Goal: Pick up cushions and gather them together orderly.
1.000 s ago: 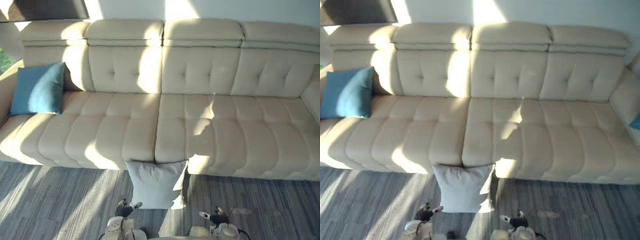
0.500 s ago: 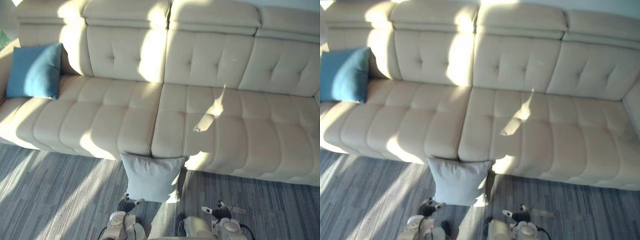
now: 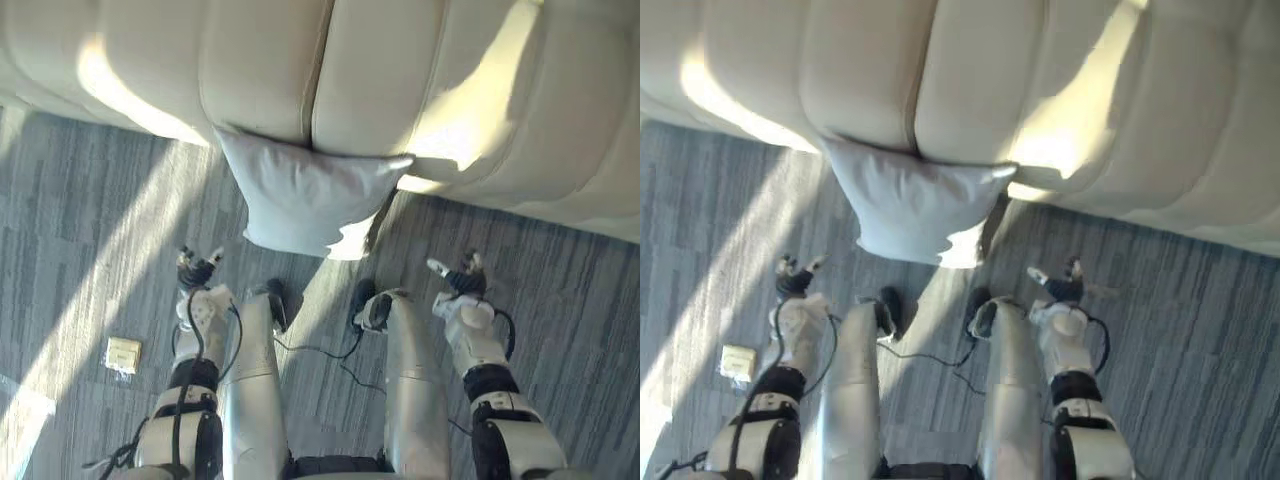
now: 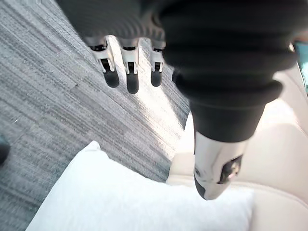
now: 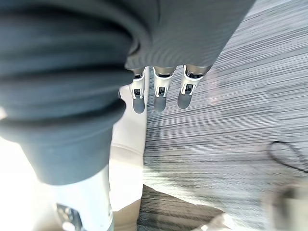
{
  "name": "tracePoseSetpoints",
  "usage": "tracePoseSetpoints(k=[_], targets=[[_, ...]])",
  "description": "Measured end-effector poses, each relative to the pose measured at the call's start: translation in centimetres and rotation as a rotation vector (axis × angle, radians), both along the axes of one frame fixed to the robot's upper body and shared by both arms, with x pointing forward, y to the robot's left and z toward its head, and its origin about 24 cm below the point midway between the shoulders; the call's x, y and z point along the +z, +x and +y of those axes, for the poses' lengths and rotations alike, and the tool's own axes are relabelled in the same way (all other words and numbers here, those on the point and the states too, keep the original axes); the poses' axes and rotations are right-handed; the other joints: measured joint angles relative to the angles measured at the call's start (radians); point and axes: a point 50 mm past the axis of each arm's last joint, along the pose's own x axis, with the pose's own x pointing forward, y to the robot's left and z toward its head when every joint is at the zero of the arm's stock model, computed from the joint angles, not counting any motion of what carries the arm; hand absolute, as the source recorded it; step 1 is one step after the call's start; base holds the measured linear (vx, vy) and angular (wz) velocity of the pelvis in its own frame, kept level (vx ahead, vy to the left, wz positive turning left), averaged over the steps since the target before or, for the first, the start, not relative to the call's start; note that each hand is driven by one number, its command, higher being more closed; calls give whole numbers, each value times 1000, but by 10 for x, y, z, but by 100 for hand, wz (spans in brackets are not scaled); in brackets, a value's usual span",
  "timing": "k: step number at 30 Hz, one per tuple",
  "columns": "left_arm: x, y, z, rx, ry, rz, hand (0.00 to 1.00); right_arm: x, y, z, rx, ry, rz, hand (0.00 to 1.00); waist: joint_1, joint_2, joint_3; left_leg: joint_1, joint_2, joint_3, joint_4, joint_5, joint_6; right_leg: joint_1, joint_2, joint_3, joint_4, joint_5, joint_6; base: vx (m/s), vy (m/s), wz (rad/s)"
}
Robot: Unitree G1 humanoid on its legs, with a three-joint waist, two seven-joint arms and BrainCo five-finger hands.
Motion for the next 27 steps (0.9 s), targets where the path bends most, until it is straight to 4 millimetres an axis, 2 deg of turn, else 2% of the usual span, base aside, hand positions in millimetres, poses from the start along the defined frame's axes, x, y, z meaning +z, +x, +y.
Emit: tracePoseSetpoints(k=[1, 4, 5, 7, 8, 11, 13, 15, 16, 17, 18, 19, 22, 24, 27], targets=[[5, 2, 2, 3, 1, -17, 0, 9, 4, -1, -1, -1, -26, 0, 0, 1, 1, -28, 2, 0, 17, -1, 1, -29, -1, 3, 16, 0, 0, -97, -12, -7], [36, 15, 5, -10, 36, -109, 0, 55, 23, 2, 18, -10, -165, 0, 0, -1, 12, -146, 6, -1, 76, 0, 2, -151, -7, 16, 75, 2, -2, -85, -12, -2], [42, 18, 5, -14, 42, -126, 0, 65, 26, 4, 25, -12, -196, 0, 0, -1, 12, -165, 6, -2, 83, 1, 3, -170, -8, 18, 81, 2, -2, -81, -23, -2], [70, 31, 0, -54, 68, -198, 0, 100, 35, 16, 72, -35, -304, 0, -4, -1, 13, -252, 9, -7, 112, 6, 10, -258, -12, 20, 110, 3, -2, -89, -28, 0], [75, 33, -2, -64, 78, -212, 0, 106, 37, 19, 85, -42, -321, 0, -7, -1, 13, -270, 8, -9, 120, 6, 10, -275, -14, 20, 118, 4, -3, -61, -18, 4], [114, 47, -17, -141, 139, -307, 0, 146, 45, 42, 162, -64, -431, 0, -14, 0, 17, -368, 8, -24, 165, 7, 10, -365, -20, 20, 160, 9, -13, -46, -9, 4], [142, 57, -35, -200, 173, -373, 0, 176, 47, 63, 223, -92, -516, 0, -16, 0, 22, -426, 9, -28, 197, 7, 11, -424, -23, 25, 191, 9, -13, -44, 0, 1], [164, 61, -49, -243, 204, -432, 0, 197, 49, 83, 270, -83, -574, 0, -20, 0, 27, -463, 9, -31, 211, 7, 11, -458, -25, 25, 203, 10, -14, -20, 5, 0], [168, 62, -53, -253, 210, -443, 0, 199, 49, 87, 281, -78, -581, 0, -20, 0, 27, -469, 9, -32, 213, 7, 11, -463, -26, 25, 205, 10, -14, 0, 0, 0], [178, 63, -63, -279, 233, -470, 0, 206, 49, 102, 314, -48, -603, 0, -20, 0, 27, -484, 8, -34, 219, 7, 11, -477, -26, 25, 209, 10, -14, 0, 0, 0], [183, 63, -66, -284, 240, -482, 0, 210, 48, 108, 325, -25, -614, 100, -20, 0, 27, -490, 8, -34, 221, 7, 11, -483, -27, 25, 210, 10, -15, 0, 0, 0], [187, 64, -69, -282, 244, -489, 100, 213, 48, 113, 331, -6, -625, 100, -20, 0, 27, -497, 7, -34, 222, 7, 11, -489, -28, 25, 211, 10, -15, 0, 0, 0], [200, 64, -75, -272, 253, -520, 100, 226, 46, 122, 341, 22, -663, 100, -19, 0, 27, -523, 2, -35, 225, 9, 9, -514, -31, 25, 215, 11, -16, -2, 16, 4], [213, 64, -77, -254, 260, -547, 100, 234, 45, 120, 329, 30, -688, 100, -19, 0, 27, -549, 1, -37, 236, 10, 9, -538, -34, 26, 224, 11, -16, 0, 0, 0], [221, 64, -77, -242, 265, -566, 100, 238, 44, 119, 334, 51, -702, 100, -19, 0, 27, -568, 0, -38, 250, 10, 9, -555, -35, 28, 238, 11, -17, 0, 0, 0]])
